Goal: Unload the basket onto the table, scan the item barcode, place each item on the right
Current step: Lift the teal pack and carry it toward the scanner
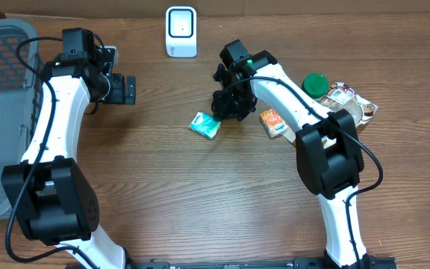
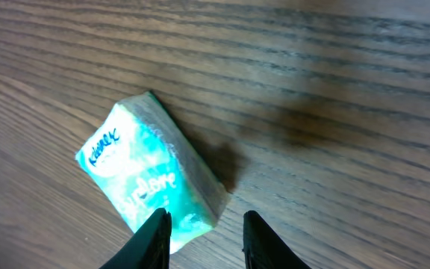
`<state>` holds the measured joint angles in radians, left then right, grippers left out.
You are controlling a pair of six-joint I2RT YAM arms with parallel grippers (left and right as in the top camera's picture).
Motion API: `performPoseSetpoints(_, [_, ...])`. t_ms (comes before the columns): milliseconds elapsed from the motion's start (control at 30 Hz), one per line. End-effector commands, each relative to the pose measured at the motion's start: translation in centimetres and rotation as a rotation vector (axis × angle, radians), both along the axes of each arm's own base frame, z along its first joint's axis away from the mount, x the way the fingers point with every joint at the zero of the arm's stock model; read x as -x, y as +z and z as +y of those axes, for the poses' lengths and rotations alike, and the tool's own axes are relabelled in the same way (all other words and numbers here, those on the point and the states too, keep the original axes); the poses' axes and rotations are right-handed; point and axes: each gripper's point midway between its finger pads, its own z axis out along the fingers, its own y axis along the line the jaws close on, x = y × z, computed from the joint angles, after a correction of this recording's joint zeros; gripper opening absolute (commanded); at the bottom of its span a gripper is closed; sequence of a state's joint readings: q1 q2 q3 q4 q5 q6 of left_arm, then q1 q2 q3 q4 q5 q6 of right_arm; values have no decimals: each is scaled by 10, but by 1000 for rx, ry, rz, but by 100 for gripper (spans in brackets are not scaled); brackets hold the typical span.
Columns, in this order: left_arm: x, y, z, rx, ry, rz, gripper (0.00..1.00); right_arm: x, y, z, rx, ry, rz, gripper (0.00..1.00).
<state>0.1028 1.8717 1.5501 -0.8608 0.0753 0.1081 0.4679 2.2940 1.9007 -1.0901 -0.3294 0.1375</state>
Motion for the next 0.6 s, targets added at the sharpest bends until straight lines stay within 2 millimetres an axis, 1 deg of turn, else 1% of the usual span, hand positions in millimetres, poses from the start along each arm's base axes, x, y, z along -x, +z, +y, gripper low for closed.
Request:
performPoseSetpoints(0, [-3, 7, -1, 3, -13, -20, 100, 1, -1, 6, -28, 17, 4, 29])
performPoseSetpoints(333, [-3, 7, -1, 3, -13, -20, 99, 14, -32, 5, -41, -31, 59, 29])
performPoseSetpoints(400, [-3, 7, -1, 3, -13, -20, 99, 15, -33, 4, -41, -34, 62, 28])
performPoseSetpoints(500, [-3, 7, -1, 3, -13, -20, 100, 15, -32, 7, -55, -32, 64, 24])
performPoseSetpoints(567, [-3, 7, -1, 3, -13, -20, 99, 16, -32, 10, -68, -40, 70, 24])
